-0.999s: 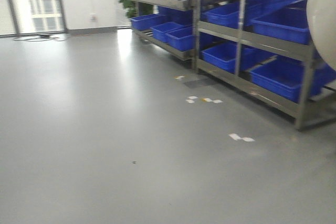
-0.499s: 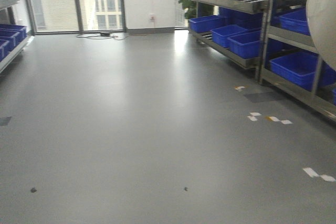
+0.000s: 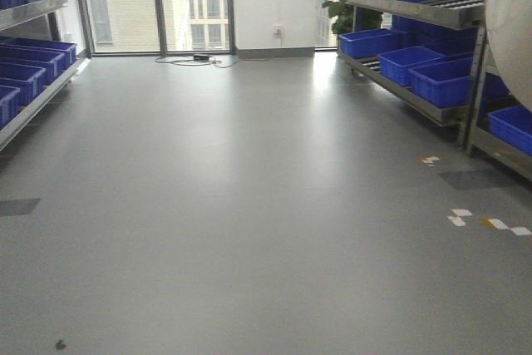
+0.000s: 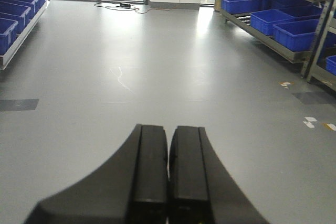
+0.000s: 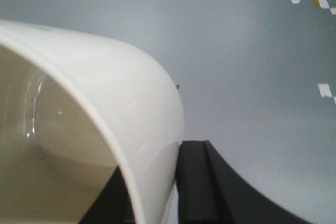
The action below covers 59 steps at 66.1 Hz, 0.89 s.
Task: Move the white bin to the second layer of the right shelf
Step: 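Drive the base toward the rack of blue crates by the window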
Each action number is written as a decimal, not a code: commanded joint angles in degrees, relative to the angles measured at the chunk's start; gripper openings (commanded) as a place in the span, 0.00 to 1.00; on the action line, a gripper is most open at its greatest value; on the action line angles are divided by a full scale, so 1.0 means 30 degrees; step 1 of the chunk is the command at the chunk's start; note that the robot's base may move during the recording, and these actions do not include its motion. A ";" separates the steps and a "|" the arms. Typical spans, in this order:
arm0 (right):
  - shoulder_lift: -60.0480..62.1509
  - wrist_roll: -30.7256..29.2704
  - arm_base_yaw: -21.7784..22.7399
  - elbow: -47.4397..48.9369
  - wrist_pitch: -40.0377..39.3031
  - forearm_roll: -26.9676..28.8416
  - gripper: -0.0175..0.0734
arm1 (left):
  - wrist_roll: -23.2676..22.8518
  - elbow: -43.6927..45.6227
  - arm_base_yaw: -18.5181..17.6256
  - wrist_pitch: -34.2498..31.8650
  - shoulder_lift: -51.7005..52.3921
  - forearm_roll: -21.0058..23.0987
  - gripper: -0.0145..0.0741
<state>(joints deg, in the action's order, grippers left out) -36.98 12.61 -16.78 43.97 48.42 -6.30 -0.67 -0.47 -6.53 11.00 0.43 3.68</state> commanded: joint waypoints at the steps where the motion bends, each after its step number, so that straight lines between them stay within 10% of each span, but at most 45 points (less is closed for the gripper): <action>1: 0.0007 0.0035 0.0148 0.0568 -0.1586 -0.0203 0.25 | -0.0186 -0.0521 -0.0125 -0.1691 0.0323 0.0085 0.26; 59: 0.0007 0.0035 0.0148 0.0568 -0.1546 -0.0203 0.25 | -0.0186 -0.0521 -0.0125 -0.1691 0.0323 0.0085 0.26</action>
<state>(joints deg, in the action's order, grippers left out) -36.98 12.61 -16.78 43.97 48.42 -6.30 -0.67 -0.47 -6.53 11.00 0.43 3.68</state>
